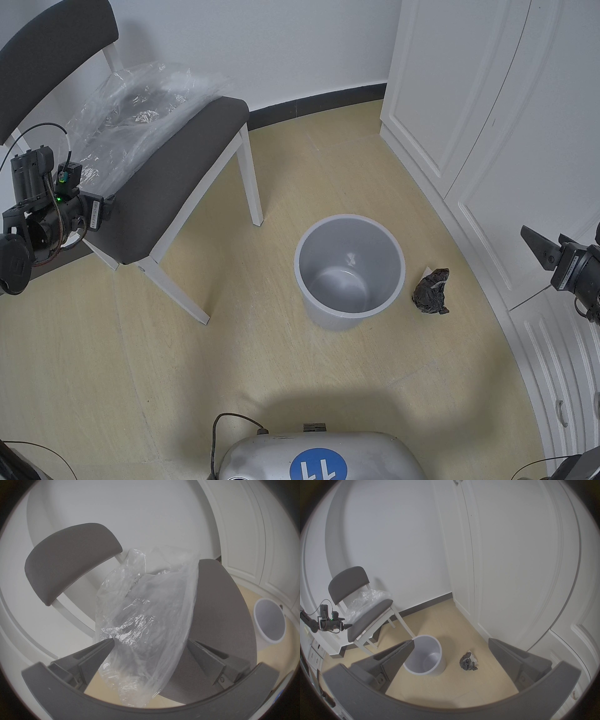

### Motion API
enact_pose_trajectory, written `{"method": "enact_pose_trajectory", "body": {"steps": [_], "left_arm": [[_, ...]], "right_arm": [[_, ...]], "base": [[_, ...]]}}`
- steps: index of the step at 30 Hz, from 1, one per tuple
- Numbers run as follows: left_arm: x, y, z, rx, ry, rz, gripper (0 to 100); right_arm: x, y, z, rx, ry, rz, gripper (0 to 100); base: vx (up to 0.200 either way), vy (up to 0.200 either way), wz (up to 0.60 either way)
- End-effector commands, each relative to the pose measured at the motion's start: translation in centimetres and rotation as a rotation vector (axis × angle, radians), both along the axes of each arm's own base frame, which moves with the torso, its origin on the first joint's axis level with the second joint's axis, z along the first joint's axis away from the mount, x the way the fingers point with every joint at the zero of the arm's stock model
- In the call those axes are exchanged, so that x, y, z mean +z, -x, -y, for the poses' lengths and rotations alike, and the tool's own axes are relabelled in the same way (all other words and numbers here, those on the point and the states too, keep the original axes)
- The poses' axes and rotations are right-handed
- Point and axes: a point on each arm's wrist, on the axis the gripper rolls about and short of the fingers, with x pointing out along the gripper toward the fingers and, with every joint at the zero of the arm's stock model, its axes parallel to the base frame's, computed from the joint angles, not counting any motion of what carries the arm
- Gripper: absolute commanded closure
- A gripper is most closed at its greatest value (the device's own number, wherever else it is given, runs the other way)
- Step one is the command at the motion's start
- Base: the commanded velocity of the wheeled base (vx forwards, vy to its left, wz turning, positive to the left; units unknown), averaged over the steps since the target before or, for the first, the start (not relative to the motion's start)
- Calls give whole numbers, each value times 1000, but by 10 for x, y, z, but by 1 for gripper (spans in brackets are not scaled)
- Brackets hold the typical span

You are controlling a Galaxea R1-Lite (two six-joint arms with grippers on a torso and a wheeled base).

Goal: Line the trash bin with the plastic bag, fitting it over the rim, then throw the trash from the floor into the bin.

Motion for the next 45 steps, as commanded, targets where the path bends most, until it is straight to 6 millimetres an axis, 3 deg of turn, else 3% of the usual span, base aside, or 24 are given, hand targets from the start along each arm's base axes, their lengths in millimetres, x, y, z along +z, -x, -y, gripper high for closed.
{"method": "enact_pose_trajectory", "body": {"steps": [1,7,17,36,45], "left_arm": [[4,1,-1,12,41,25,0],[30,5,-4,21,55,76,0],[34,-1,-7,32,98,62,0],[10,9,-8,31,16,-19,0],[6,10,-11,38,-1,25,0]], "right_arm": [[8,9,3,4,-16,43,0],[12,12,6,-2,-24,64,0],[14,16,7,21,-29,80,0],[11,15,5,29,-22,64,0],[13,16,6,36,-24,73,0]], "base": [[0,0,0],[0,0,0],[0,0,0],[0,0,0],[0,0,0]]}}
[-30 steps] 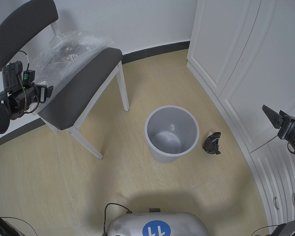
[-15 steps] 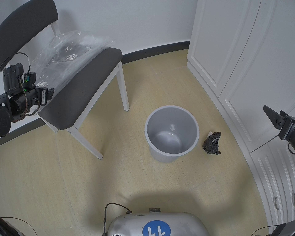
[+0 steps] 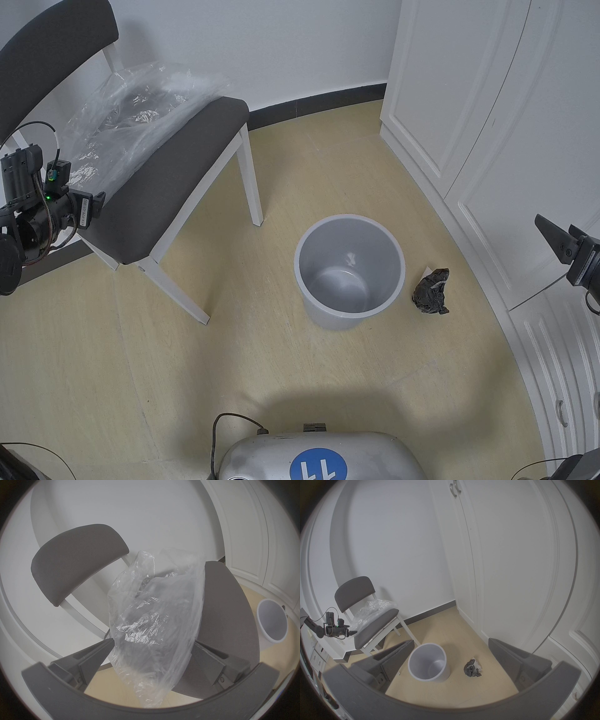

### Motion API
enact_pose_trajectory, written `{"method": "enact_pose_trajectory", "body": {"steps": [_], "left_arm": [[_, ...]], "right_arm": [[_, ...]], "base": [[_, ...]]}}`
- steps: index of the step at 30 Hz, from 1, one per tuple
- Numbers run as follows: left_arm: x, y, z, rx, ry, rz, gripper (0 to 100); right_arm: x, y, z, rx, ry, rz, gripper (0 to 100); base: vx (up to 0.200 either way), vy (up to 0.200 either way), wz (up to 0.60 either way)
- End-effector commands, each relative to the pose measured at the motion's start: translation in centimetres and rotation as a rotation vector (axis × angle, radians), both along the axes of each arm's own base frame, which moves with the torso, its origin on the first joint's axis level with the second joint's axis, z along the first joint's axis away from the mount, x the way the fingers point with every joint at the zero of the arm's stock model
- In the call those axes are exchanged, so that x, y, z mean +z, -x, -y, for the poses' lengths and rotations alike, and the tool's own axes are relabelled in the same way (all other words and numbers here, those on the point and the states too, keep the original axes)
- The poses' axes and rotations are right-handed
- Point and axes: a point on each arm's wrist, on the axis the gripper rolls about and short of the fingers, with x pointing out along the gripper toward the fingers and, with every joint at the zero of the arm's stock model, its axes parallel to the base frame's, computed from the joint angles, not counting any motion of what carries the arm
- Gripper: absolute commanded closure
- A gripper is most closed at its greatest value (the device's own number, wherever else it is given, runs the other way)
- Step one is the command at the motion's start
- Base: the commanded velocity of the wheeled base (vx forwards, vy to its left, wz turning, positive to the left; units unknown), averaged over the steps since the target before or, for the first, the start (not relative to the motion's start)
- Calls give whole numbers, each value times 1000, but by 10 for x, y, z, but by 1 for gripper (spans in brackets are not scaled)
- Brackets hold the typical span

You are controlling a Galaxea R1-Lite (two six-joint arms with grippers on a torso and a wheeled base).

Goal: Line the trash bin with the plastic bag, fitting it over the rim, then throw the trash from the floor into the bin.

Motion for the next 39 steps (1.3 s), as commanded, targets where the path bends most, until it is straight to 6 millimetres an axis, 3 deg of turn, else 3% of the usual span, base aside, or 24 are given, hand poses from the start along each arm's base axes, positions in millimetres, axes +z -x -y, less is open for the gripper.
{"method": "enact_pose_trajectory", "body": {"steps": [1,22,32,39], "left_arm": [[2,0,-1,5,-15,20,0],[5,-18,12,-16,-29,48,0],[3,-49,25,17,-32,113,0],[4,-53,26,20,-42,115,0]], "right_arm": [[0,0,0,1,1,-1,0],[0,-1,0,4,0,0,0],[1,0,0,4,-1,5,0],[2,0,0,10,-2,8,0]], "base": [[0,0,0],[0,0,0],[0,0,0],[0,0,0]]}}
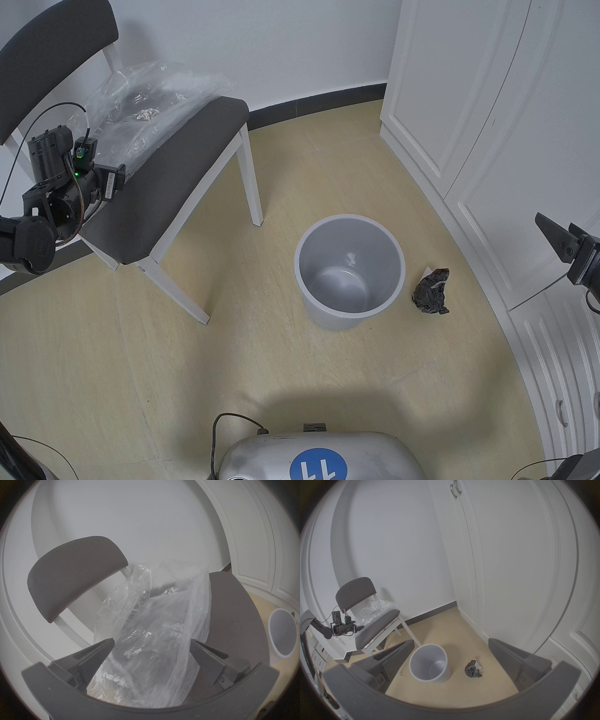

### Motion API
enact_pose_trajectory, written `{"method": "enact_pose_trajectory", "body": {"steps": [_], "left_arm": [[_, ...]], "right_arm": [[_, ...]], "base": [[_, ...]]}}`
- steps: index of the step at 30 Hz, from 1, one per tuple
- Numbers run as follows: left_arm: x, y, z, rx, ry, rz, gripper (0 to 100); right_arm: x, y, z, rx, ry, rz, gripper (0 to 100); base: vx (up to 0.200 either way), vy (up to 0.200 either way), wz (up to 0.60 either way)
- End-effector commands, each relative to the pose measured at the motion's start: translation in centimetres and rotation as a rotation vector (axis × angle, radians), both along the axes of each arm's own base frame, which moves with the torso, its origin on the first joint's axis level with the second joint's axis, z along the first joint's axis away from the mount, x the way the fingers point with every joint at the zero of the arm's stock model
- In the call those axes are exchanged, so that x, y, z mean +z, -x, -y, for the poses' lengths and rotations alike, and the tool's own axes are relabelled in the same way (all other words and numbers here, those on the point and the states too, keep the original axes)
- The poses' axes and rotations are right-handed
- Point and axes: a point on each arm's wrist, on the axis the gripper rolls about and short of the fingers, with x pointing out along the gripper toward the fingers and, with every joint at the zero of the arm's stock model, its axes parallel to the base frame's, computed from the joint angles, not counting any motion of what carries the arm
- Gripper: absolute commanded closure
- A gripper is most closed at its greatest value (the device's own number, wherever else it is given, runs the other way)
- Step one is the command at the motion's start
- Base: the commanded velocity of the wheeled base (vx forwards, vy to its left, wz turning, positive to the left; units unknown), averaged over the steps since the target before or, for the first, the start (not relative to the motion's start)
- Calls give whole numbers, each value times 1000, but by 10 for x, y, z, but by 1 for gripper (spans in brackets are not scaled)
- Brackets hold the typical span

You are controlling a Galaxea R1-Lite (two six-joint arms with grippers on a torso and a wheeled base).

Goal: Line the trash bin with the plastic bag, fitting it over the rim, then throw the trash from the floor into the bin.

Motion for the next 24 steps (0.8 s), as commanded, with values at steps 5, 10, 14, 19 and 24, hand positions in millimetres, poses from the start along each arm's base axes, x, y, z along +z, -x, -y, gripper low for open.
{"method": "enact_pose_trajectory", "body": {"steps": [5,10,14,19,24], "left_arm": [[-3,1,-1,-3,-2,-19,0],[0,17,-3,-6,-3,-31,0],[-2,19,-9,9,-1,-36,0],[-5,20,-16,26,3,-47,0],[-8,21,-19,35,3,-58,0]], "right_arm": [[-1,0,0,2,1,-3,0],[-1,0,0,5,1,-4,0],[-1,0,0,5,1,-3,0],[-1,0,0,6,1,-4,0],[-1,0,-1,6,2,-6,0]], "base": [[0,0,0],[0,0,0],[0,0,0],[0,0,0],[0,0,0]]}}
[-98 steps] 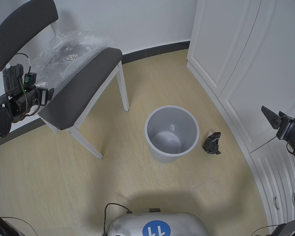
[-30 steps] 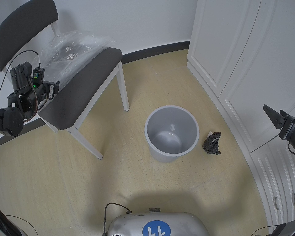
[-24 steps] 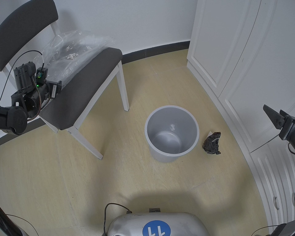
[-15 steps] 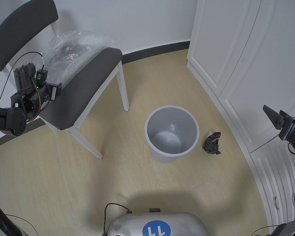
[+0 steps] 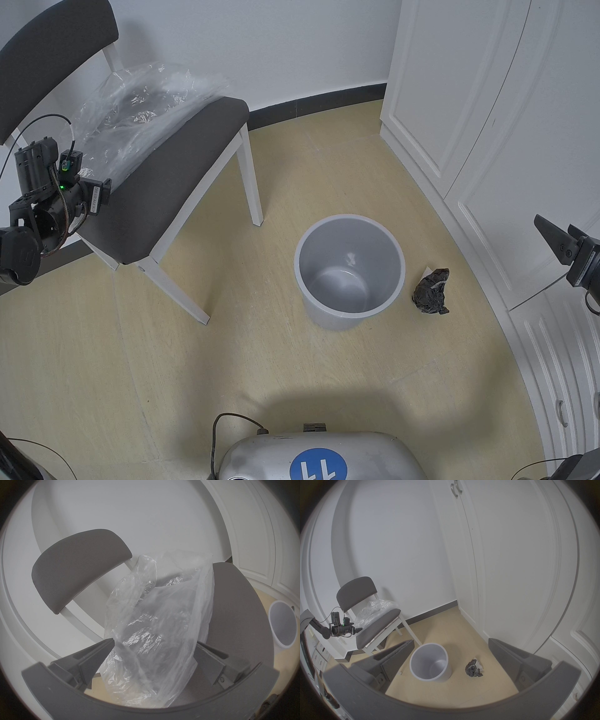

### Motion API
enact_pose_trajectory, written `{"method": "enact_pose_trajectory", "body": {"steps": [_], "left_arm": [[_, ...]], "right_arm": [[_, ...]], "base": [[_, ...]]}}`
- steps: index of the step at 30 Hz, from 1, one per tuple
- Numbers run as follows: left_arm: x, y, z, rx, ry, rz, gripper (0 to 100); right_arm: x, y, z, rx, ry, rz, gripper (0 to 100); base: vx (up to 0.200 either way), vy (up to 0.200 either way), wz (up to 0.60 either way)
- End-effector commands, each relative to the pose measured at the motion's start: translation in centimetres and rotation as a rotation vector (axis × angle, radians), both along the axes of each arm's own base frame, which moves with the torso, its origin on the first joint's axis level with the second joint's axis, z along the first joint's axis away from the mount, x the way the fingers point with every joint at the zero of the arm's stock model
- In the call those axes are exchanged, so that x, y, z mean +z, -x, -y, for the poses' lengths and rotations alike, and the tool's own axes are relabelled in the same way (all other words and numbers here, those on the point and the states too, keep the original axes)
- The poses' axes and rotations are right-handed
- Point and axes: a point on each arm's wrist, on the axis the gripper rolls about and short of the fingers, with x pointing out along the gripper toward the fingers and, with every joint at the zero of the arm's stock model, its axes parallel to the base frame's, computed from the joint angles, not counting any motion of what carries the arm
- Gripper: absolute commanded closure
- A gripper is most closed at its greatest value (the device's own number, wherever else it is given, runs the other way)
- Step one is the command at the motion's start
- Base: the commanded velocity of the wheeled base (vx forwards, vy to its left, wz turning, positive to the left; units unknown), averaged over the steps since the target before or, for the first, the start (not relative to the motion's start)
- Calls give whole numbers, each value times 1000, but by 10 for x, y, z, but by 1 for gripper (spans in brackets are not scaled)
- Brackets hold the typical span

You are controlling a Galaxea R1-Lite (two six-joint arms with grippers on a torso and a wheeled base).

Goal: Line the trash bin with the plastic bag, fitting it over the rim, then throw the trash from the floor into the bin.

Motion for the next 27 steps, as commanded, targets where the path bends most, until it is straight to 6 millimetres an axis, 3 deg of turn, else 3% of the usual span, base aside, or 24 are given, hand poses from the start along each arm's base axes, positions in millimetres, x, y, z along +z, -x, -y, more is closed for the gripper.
{"method": "enact_pose_trajectory", "body": {"steps": [1,10,27], "left_arm": [[-1,3,-2,5,1,-3,0],[-2,23,8,-26,3,-14,0],[-14,3,-4,13,1,-43,0]], "right_arm": [[0,0,0,1,0,0,0],[0,1,0,4,2,0,0],[2,4,1,8,-3,11,0]], "base": [[0,0,0],[0,0,0],[0,0,0]]}}
